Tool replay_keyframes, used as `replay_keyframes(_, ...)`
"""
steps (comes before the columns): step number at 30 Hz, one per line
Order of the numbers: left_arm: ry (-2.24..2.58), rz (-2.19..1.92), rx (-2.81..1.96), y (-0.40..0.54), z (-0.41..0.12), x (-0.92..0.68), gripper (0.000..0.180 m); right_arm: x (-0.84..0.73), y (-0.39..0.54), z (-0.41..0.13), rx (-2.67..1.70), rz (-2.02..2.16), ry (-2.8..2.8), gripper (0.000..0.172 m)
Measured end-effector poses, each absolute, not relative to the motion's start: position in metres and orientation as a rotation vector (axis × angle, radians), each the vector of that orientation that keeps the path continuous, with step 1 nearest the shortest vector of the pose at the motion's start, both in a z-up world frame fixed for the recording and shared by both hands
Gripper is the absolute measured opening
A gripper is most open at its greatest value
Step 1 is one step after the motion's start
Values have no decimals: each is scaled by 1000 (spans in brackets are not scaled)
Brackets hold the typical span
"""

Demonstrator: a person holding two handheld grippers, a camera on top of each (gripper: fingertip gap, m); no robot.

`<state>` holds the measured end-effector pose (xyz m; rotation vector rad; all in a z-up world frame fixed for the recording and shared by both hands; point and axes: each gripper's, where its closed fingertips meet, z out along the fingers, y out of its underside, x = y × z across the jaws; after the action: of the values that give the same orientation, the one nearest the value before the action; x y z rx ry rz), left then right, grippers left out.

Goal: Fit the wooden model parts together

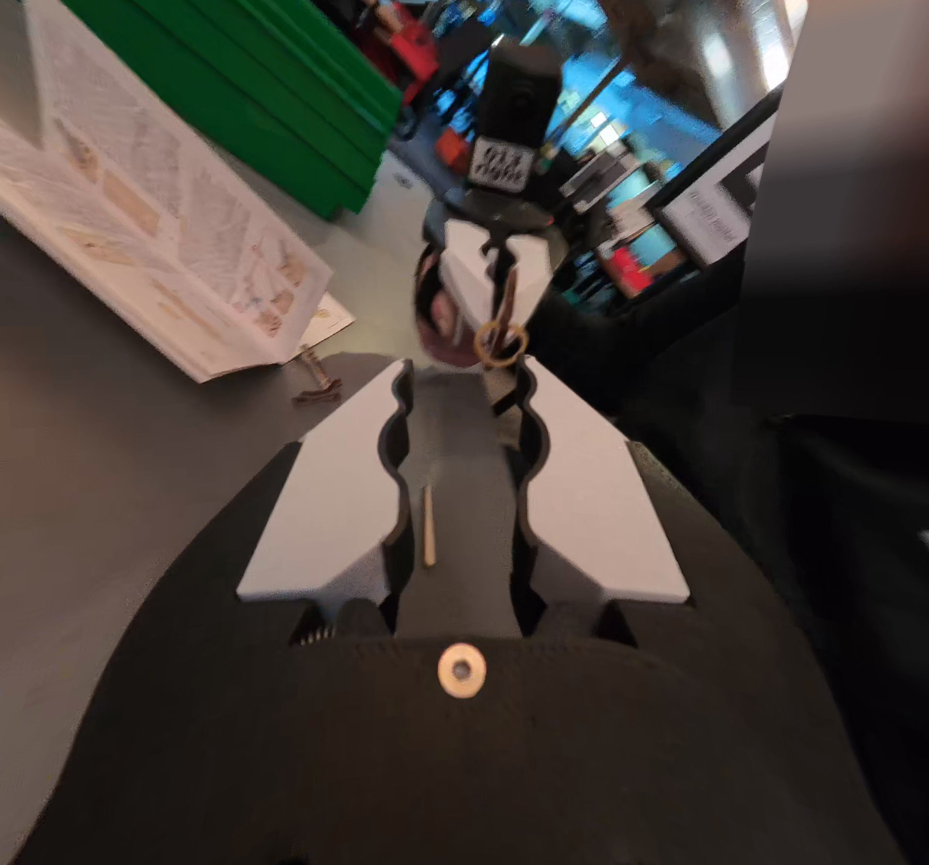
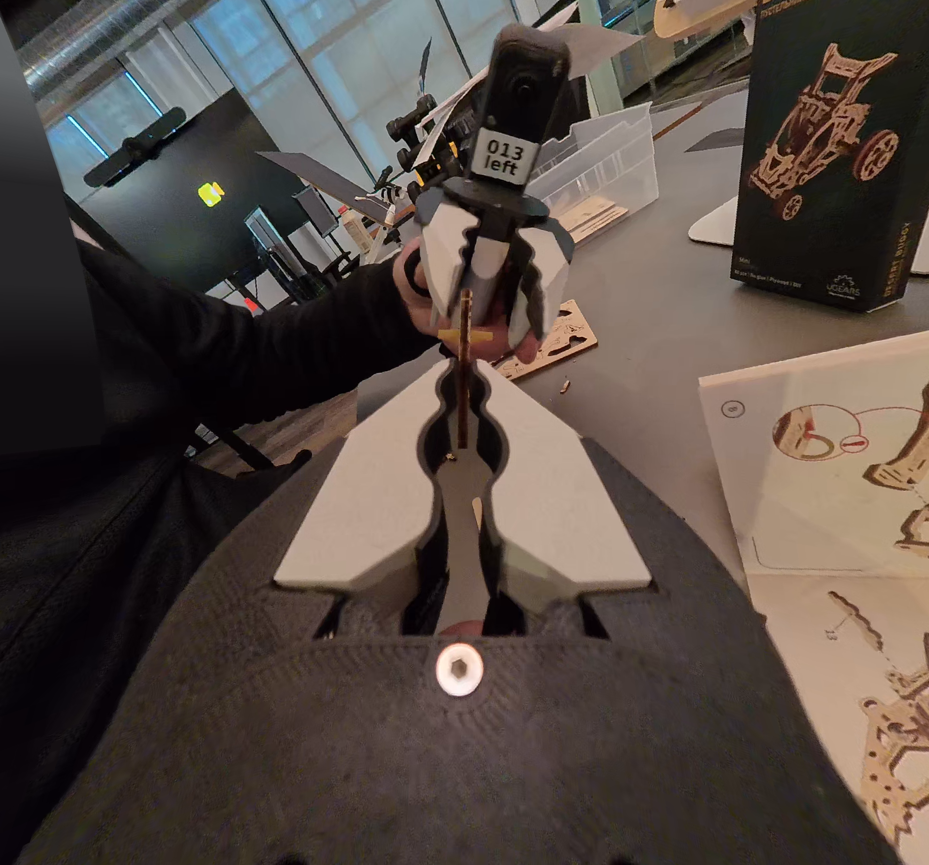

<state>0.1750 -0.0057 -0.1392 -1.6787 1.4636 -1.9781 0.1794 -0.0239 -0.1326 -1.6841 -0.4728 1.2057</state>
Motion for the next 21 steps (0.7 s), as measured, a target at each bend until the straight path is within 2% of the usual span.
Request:
replay_keyframes(10,1591,-1297,-1810,9,-181,142,48,198,-32,-140,-1723,1171,-395,1)
replay_keyframes(17,1564,-1100,-1775,10,-186,131,67,226,-44,-130,-1715,1146,-278,1)
replay_keyframes(21,1576,-1010,-1754,4,-191,120,55,237,-55,-130,-1730,1102,-237,1)
